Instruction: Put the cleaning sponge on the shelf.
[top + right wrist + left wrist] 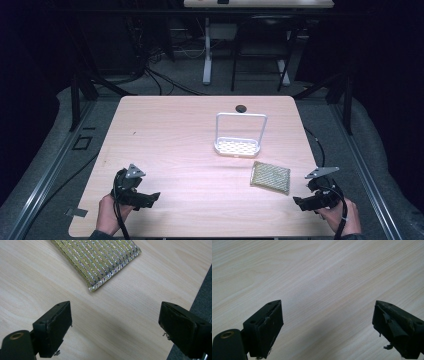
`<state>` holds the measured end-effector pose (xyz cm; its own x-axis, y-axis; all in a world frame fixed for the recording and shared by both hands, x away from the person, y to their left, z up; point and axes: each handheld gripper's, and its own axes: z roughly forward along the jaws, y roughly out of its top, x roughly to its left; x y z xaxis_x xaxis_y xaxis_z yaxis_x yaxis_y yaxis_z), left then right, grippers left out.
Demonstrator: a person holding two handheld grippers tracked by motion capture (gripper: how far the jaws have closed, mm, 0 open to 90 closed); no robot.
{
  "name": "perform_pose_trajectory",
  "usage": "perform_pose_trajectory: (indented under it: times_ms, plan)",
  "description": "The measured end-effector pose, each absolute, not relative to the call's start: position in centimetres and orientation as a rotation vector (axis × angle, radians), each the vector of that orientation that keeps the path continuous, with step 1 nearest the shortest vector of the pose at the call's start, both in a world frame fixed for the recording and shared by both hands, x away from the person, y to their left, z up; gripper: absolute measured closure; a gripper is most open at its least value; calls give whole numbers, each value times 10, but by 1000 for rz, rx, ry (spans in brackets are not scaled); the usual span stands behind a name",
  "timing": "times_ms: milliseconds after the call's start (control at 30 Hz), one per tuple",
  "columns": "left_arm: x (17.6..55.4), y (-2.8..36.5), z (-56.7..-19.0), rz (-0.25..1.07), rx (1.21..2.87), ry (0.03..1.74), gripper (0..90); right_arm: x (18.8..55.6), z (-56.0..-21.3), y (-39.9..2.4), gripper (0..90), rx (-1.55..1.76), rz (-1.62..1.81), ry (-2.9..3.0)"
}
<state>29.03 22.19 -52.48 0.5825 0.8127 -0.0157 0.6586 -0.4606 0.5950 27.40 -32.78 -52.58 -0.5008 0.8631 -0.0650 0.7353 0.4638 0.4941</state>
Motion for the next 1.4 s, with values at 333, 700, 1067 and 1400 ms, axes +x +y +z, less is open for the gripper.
perform_pose_trajectory:
  times_ms: [333, 700, 1067, 1400]
  plan:
    - [290, 221, -525, 359, 2263, 1166, 88, 276, -525, -325, 104, 1317, 600, 2442]
    - [291, 220, -526, 350, 2267, 1157, 71, 286, -526, -316, 16, 1243, 614, 2490]
    - [291, 219, -526, 341, 2270, 1157, 42, 303, -525, -305, 0, 1182, 625, 2515]
    - [292, 218, -527, 339, 2271, 1153, 18, 321, -527, -296, 0, 1119, 632, 2573]
